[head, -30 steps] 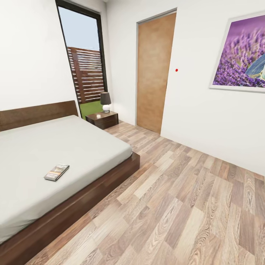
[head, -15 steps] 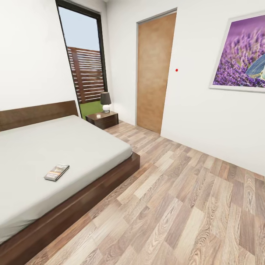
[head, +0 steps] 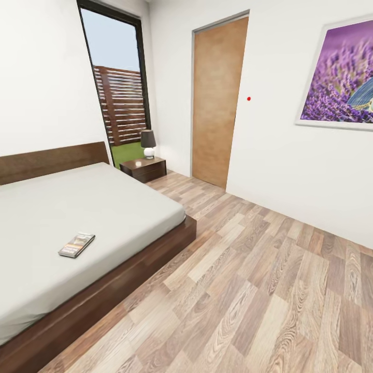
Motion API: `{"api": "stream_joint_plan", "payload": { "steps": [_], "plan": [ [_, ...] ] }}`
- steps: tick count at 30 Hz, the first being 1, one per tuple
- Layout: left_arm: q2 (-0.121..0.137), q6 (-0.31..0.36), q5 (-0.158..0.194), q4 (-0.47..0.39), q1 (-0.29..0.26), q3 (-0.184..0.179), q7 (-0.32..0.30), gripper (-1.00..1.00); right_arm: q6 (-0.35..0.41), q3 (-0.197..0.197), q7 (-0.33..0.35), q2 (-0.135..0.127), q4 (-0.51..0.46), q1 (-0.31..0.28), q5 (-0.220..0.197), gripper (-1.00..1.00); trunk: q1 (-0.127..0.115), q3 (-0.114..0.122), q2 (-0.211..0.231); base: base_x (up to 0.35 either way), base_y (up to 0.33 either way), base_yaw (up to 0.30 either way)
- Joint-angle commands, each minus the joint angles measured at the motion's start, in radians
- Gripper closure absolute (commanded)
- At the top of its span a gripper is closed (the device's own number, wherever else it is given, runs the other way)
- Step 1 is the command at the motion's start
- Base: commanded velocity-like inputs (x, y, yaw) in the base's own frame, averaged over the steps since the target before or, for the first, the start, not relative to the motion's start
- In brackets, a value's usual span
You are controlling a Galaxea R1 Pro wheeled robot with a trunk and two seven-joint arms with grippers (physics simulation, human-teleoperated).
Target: In the bedroom, move the book from the bed onto either nightstand, and place the two sandals side by side next to the bed.
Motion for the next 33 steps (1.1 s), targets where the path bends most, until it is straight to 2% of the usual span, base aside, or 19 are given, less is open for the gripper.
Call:
{"api": "stream_joint_plan", "payload": {
  "steps": [1,13,20,23,26,27,33],
  "plan": [
    [0.0,-0.003,0.001,0.001,-0.001,0.0,0.002,-1.0,-0.003,0.001,0.0,-0.001,-0.001,-0.001,0.007,-1.0,0.0,-0.001,0.0,0.025,-0.01,0.0],
    [0.0,-0.003,0.001,0.002,-0.001,0.0,0.002,-1.0,-0.005,-0.002,-0.001,-0.005,-0.023,-0.001,0.008,-1.0,0.0,-0.001,0.0,0.008,-0.003,0.0],
    [0.0,-0.003,0.001,0.002,-0.001,0.0,0.003,-1.0,0.004,-0.005,-0.002,-0.006,-0.132,-0.001,0.005,-1.0,0.0,-0.001,0.0,0.001,0.0,0.0],
    [0.0,-0.003,0.001,0.002,-0.001,0.0,0.003,-1.0,0.027,-0.007,-0.002,-0.006,-0.24,-0.001,0.002,-1.0,0.0,-0.001,0.0,0.0,0.0,0.0],
    [0.0,-0.003,0.001,0.002,-0.001,0.0,0.003,-1.0,0.106,-0.008,-0.002,-0.005,-0.386,-0.001,0.0,-1.0,0.0,-0.001,0.0,0.0,0.0,0.0],
    [0.0,-0.003,0.001,0.002,-0.001,0.0,0.003,-1.0,0.106,-0.008,-0.002,-0.005,-0.386,-0.001,0.0,-1.0,0.0,-0.001,0.0,0.0,0.0,0.0],
    [0.0,-0.003,0.001,0.002,-0.001,0.0,0.003,-1.0,0.371,-0.005,-0.002,-0.001,-0.755,0.012,-0.003,-1.0,0.0,-0.001,0.0,0.0,0.0,0.0]
  ]
}}
